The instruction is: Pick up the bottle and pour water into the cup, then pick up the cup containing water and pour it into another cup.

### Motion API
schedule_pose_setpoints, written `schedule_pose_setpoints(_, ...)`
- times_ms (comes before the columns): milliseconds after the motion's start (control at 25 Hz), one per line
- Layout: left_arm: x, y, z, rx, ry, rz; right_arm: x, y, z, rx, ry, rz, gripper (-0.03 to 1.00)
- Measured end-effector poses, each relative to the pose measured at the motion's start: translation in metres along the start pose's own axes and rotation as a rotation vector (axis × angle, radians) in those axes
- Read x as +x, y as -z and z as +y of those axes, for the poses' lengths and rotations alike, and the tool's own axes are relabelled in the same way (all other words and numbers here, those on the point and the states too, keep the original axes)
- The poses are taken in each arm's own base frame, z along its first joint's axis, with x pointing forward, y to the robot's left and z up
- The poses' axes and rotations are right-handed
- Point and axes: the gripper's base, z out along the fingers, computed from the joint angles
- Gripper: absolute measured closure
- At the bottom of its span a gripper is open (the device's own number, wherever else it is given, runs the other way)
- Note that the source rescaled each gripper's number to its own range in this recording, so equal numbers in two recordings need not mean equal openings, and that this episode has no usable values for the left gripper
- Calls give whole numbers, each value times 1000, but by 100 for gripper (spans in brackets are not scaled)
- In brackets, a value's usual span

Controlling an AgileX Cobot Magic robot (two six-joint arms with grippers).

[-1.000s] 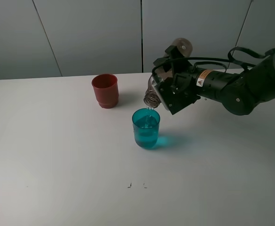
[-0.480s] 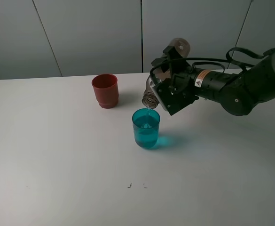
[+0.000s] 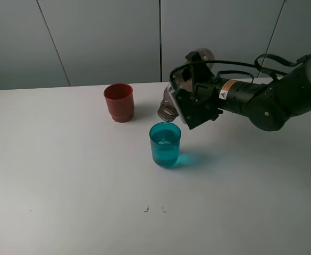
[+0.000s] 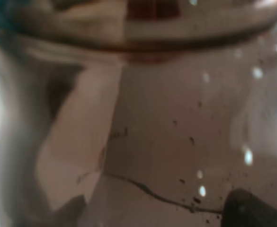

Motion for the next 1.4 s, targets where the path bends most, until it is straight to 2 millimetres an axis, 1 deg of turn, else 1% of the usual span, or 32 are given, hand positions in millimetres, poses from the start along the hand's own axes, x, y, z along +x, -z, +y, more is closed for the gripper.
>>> schedule_pose_setpoints(160,0,0,0,0,0,0,-1,0,0,-4,-106,-10,96)
schedule_pose_setpoints(320,0,0,0,0,0,0,-1,2,2,-57,-276,-8,96)
schedule_pose_setpoints(440,0,0,0,0,0,0,0,5,-1,-72,-445,2,96)
schedule_pose_setpoints(560,0,0,0,0,0,0,1,6,-4,-67,-669,11,96)
schedule_pose_setpoints(680,0,0,0,0,0,0,1,6,-4,-68,-854,19,96)
schedule_pose_setpoints(800,0,0,0,0,0,0,5,7,-2,-66,-1026,37,96)
schedule_pose_setpoints(960,0,0,0,0,0,0,20,9,2,-43,-1296,88,96)
schedule_pose_setpoints(1120,0,0,0,0,0,0,38,13,4,26,-1528,123,96)
schedule_pose_setpoints(1280,0,0,0,0,0,0,61,15,2,115,-1658,169,96)
schedule_pose_setpoints(1400,0,0,0,0,0,0,78,12,2,176,-1756,187,96)
